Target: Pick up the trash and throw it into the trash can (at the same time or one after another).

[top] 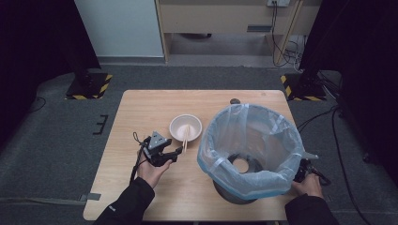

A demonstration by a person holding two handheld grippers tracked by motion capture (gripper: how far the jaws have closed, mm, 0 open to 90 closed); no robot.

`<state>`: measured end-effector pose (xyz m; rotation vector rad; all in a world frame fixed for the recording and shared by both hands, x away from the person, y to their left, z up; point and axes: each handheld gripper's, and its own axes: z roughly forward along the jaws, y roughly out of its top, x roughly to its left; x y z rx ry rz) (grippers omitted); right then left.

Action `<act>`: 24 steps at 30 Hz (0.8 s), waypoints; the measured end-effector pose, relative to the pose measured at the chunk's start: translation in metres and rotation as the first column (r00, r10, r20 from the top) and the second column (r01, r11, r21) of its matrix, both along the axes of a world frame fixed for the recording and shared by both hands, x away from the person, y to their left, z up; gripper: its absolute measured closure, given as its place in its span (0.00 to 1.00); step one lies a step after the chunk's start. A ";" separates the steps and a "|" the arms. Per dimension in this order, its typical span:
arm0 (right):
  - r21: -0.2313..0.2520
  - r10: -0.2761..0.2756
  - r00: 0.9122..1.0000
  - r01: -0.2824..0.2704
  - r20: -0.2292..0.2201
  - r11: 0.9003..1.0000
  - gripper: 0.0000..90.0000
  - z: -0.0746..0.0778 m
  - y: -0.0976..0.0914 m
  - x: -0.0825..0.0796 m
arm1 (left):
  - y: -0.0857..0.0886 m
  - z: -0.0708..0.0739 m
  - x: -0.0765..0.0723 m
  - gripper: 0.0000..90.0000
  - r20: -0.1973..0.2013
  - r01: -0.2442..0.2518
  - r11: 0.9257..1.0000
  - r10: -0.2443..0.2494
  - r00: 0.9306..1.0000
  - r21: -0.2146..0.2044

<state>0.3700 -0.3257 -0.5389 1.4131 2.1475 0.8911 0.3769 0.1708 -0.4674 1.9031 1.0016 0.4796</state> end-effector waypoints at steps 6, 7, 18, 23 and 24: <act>0.000 0.001 1.000 -0.001 0.000 1.000 0.01 0.000 0.000 0.000 | -0.007 -0.004 -0.005 0.44 -0.009 0.017 0.999 -0.016 1.000 0.033; 0.000 0.000 1.000 0.000 0.000 1.000 0.01 0.000 0.000 0.000 | -0.007 -0.006 -0.005 0.44 -0.011 0.017 0.999 -0.017 1.000 0.039; 0.000 0.001 1.000 -0.001 0.000 1.000 0.01 0.000 0.000 0.000 | -0.002 -0.007 -0.002 0.48 -0.019 -0.003 0.998 0.004 1.000 0.055; 0.000 0.001 1.000 -0.001 0.000 1.000 0.01 0.000 0.000 0.000 | 0.004 -0.008 0.002 0.52 -0.035 -0.024 0.998 0.026 0.999 0.059; 0.000 0.000 1.000 0.000 0.000 1.000 0.01 0.000 0.000 0.000 | 0.005 -0.008 0.002 0.53 -0.039 -0.029 0.998 0.031 0.999 0.062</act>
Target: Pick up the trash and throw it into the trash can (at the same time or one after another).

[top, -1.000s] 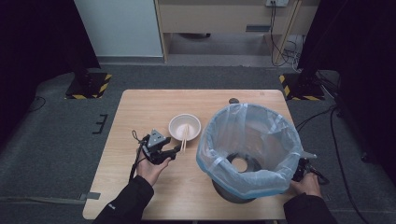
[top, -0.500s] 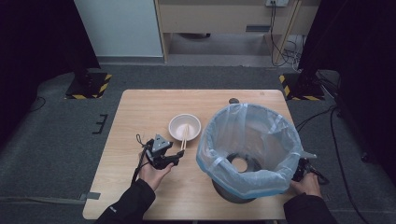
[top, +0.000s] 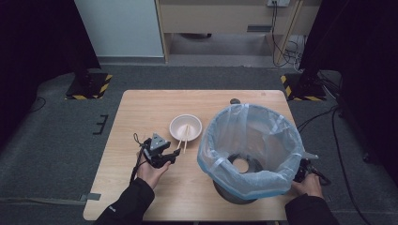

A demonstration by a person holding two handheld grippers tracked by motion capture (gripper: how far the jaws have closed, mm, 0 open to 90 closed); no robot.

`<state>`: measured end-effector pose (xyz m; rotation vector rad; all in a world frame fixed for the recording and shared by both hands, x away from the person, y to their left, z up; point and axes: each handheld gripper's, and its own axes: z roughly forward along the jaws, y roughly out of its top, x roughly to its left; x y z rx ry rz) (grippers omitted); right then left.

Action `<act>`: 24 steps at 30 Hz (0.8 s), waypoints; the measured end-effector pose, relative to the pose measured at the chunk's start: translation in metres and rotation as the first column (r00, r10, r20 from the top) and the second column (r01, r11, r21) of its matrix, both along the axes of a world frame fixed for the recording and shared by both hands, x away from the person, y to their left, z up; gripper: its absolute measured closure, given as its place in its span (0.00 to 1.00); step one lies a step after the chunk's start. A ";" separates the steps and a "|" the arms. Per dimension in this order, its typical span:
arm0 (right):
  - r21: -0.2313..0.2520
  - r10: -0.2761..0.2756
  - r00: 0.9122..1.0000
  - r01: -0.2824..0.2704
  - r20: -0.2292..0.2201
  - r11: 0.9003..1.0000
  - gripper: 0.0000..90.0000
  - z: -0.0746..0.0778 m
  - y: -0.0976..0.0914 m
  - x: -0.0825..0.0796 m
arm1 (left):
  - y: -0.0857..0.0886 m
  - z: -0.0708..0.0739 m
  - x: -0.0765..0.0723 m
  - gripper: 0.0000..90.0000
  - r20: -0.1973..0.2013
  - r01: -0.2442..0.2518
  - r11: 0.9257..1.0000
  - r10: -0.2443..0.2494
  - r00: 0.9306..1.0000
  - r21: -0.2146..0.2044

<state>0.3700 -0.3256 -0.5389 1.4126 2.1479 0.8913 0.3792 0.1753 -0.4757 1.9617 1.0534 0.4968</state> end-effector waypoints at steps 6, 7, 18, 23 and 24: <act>0.000 0.000 1.000 0.000 0.000 1.000 0.01 0.000 0.000 0.000 | 0.005 -0.001 0.004 0.59 -0.021 -0.017 1.000 0.017 1.000 0.003; 0.000 0.000 1.000 0.000 0.000 1.000 0.01 0.000 0.000 0.000 | 0.006 -0.001 0.004 0.61 -0.024 -0.019 1.000 0.020 1.000 0.007; 0.000 0.000 1.000 0.000 0.000 1.000 0.01 0.000 0.000 0.000 | 0.014 -0.004 0.012 0.69 -0.050 -0.053 0.998 0.054 0.997 0.013; 0.000 0.000 1.000 0.000 0.000 1.000 0.01 0.000 0.000 0.000 | 0.015 -0.006 0.013 0.72 -0.062 -0.054 0.998 0.055 0.997 0.016; 0.000 0.000 1.000 0.000 0.000 1.000 0.01 0.000 0.000 0.000 | 0.015 -0.006 0.013 0.72 -0.064 -0.055 0.998 0.056 0.996 0.018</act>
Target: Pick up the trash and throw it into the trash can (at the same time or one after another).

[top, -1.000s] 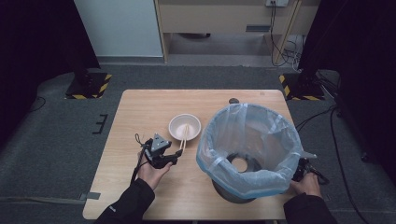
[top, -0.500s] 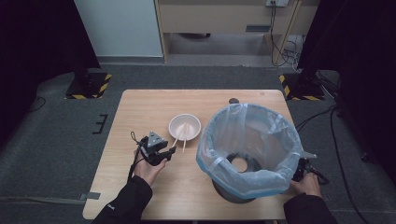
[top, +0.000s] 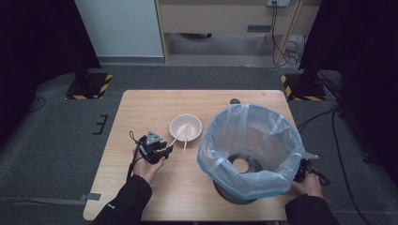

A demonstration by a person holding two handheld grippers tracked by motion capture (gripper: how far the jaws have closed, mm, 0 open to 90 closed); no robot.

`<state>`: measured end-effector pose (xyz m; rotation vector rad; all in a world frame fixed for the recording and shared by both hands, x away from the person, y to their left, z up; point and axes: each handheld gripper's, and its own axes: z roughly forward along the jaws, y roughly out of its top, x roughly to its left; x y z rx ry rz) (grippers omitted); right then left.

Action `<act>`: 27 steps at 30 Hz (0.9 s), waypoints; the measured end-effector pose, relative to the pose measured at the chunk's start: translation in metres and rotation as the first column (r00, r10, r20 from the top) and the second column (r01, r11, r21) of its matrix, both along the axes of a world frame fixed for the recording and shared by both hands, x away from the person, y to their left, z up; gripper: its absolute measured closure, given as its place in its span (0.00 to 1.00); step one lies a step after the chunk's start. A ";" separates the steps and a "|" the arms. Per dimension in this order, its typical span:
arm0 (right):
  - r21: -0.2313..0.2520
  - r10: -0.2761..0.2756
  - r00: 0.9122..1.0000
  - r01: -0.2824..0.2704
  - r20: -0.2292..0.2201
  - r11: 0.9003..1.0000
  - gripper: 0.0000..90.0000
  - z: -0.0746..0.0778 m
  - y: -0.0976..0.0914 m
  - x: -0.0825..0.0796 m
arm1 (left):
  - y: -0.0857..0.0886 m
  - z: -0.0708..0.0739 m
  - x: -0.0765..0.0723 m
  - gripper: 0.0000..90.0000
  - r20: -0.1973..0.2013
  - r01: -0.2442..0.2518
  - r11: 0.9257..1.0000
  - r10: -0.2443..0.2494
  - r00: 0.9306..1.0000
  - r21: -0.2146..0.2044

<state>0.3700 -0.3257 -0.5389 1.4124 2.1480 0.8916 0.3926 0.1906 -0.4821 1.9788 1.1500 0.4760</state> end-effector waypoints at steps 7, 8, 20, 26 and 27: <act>0.000 0.000 1.000 0.000 0.000 1.000 0.01 0.000 0.000 0.000 | 0.001 0.000 0.001 0.79 -0.013 -0.003 1.000 0.003 1.000 0.004; 0.000 0.000 1.000 0.000 0.000 1.000 0.01 0.000 0.000 0.000 | 0.002 0.000 0.001 0.81 -0.016 -0.006 1.000 0.006 1.000 0.002; 0.000 0.000 1.000 0.000 0.000 1.000 0.01 0.000 0.000 0.000 | 0.002 0.004 0.001 0.95 -0.034 0.000 1.000 0.000 0.999 -0.006; 0.000 0.000 1.000 0.000 0.000 1.000 0.01 0.000 0.000 0.000 | 0.002 0.008 0.000 0.95 -0.028 0.002 1.000 -0.003 1.000 -0.013; 0.000 0.000 1.000 0.000 0.000 1.000 0.01 0.000 0.000 0.000 | 0.002 0.009 -0.001 0.95 -0.023 0.000 1.000 -0.001 1.000 -0.016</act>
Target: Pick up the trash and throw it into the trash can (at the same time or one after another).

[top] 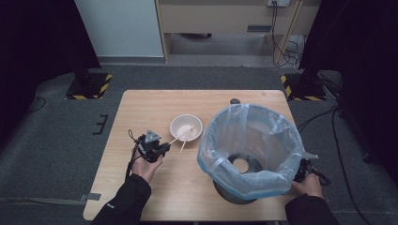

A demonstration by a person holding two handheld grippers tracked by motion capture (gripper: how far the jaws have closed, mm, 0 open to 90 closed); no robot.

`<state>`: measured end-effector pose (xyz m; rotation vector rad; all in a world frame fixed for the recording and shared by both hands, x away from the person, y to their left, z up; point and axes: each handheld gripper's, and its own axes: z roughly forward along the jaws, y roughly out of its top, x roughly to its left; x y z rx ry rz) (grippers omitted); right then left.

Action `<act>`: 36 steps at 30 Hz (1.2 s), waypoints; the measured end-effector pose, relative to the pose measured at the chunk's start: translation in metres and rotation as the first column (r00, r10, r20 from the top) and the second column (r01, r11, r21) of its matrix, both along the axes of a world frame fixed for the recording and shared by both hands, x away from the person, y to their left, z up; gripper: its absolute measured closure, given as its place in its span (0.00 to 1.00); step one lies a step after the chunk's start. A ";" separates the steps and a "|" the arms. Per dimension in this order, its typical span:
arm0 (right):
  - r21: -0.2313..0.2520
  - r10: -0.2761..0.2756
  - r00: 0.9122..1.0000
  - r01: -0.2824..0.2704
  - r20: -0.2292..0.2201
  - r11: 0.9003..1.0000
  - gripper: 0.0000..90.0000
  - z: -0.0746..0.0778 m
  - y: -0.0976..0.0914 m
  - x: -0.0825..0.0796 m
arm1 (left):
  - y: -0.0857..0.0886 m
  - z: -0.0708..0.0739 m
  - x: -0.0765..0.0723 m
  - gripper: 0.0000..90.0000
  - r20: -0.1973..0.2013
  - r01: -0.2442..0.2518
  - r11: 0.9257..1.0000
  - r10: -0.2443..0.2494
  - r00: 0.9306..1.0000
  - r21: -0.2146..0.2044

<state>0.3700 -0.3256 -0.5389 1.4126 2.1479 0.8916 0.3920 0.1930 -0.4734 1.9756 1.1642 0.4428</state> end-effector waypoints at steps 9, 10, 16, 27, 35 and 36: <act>0.000 0.000 1.000 0.000 0.000 1.000 0.01 0.000 0.000 0.000 | 0.007 0.008 -0.001 0.95 0.035 -0.015 1.000 0.016 0.999 -0.025; 0.000 0.000 1.000 0.000 0.000 1.000 0.01 0.000 0.000 0.000 | 0.008 0.010 -0.001 0.95 0.041 -0.020 0.999 0.021 0.999 -0.035; 0.000 0.000 1.000 0.000 0.000 1.000 0.01 0.000 0.000 0.000 | 0.016 0.018 -0.001 0.95 0.062 -0.035 0.997 0.040 0.997 -0.068; 0.001 -0.001 1.000 0.001 0.002 1.000 0.01 0.000 0.000 0.000 | 0.022 0.037 -0.005 0.95 0.119 -0.037 0.992 0.052 0.991 -0.124; 0.001 0.004 1.000 -0.004 0.003 1.000 0.01 0.000 0.000 0.000 | 0.031 0.056 -0.010 0.95 0.176 -0.037 0.983 0.069 0.982 -0.179; 0.001 0.004 1.000 -0.004 0.003 1.000 0.01 0.000 0.000 0.000 | 0.033 0.061 -0.012 0.95 0.192 -0.032 0.981 0.070 0.979 -0.194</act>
